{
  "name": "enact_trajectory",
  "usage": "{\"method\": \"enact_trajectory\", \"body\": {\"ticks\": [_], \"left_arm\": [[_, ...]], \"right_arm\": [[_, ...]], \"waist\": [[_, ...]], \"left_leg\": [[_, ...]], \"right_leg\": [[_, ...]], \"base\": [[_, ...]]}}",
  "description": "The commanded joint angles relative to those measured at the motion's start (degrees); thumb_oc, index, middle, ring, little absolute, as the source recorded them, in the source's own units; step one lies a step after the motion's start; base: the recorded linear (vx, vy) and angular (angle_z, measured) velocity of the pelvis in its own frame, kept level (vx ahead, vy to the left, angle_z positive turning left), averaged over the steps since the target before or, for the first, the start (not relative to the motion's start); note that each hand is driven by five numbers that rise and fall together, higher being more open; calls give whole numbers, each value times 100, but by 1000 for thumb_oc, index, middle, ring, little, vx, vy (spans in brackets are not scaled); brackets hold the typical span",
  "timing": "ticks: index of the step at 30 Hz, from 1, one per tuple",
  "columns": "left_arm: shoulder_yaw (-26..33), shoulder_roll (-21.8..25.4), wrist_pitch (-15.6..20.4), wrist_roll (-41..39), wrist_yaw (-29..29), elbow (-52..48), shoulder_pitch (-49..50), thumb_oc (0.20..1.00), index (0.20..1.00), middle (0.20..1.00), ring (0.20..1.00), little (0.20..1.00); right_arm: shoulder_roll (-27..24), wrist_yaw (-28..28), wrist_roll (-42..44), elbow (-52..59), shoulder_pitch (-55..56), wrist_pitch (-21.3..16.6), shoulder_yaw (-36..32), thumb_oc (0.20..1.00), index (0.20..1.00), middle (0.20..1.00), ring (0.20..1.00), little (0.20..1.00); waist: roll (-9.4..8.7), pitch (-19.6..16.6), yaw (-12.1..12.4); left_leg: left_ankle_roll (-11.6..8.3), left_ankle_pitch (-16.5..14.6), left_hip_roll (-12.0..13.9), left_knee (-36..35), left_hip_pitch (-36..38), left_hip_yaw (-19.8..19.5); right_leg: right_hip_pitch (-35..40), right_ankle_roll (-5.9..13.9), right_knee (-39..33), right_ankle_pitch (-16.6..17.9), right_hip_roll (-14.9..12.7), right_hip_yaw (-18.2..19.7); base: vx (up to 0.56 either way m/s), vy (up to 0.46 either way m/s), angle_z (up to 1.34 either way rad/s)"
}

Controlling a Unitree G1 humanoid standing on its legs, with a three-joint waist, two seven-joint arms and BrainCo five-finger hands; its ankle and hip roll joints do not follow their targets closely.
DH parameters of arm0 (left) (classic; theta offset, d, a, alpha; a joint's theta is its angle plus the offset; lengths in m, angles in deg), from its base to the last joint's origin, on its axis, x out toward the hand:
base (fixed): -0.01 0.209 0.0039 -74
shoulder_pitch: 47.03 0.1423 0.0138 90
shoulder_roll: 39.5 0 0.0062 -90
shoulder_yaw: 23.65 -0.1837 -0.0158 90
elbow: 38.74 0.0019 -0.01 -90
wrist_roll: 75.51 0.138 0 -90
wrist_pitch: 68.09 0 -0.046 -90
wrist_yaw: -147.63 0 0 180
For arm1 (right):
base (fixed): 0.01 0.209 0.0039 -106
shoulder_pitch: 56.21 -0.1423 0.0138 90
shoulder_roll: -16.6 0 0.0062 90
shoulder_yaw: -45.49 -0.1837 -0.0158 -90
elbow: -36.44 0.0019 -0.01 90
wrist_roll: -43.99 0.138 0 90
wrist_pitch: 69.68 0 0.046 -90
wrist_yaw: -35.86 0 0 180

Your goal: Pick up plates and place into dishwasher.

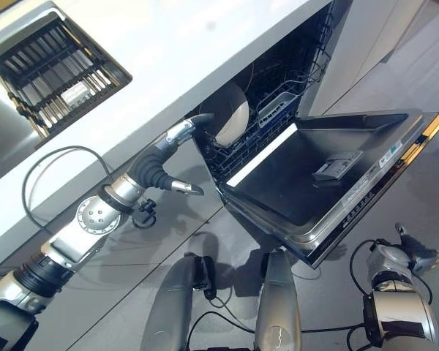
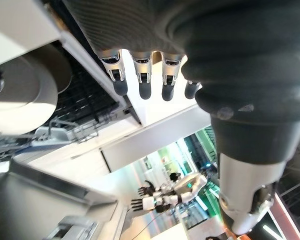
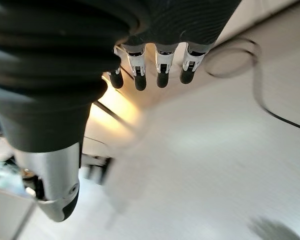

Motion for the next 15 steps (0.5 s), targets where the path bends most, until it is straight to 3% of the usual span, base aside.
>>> {"method": "enact_trajectory", "body": {"ticks": [1,5,7,9,13,15], "left_arm": [[1,-157,104,-70,-53,-628,19,1000,1000,1000,1000,1000],[75,-88,-78,-213,181,-713,-43,1000,1000,1000,1000,1000],[196,-87,-141,-334,432,-709,-79,1000,1000,1000,1000,1000],[271,-54,-138,-459,621,-672,-130,1000,1000,1000,1000,1000],[424,45,-179,-746,898,-581,-256,1000,1000,1000,1000,1000],[481,73,-190,-814,994,-520,-282,1000,1000,1000,1000,1000]], "right_arm": [[-92,-1217,912,-43,21,38,10,1000,1000,1000,1000,1000],[76,-3112,1678,-2,-321,270,280,1000,1000,1000,1000,1000],[197,-4483,2390,215,-576,322,537,1000,1000,1000,1000,1000],[275,-5502,2743,398,-808,464,734,1000,1000,1000,1000,1000],[392,-6911,3189,826,-1277,653,1018,1000,1000,1000,1000,1000],[409,-7314,3359,1121,-1473,808,1118,1000,1000,1000,1000,1000]], "waist": [[204,120,233],[237,150,338],[230,162,410],[229,151,461],[187,114,543],[152,100,575]], "left_leg": [[706,-808,-479,195,215,321],[685,-760,-539,199,151,244],[671,-726,-562,196,101,195],[639,-869,-577,257,113,119],[613,-844,-554,298,60,65],[603,-845,-538,323,57,40]], "right_leg": [[-10,-536,-382,184,213,-147],[-74,-578,-291,142,185,-192],[-120,-593,-228,116,181,-235],[-135,-539,-90,-52,191,-221],[-185,-518,-10,-62,163,-266],[-182,-508,16,-64,144,-288]], "base": [[7,-90,0],[4,-87,3],[42,-93,5],[82,-68,3],[19,-52,1],[29,-64,0]]}}
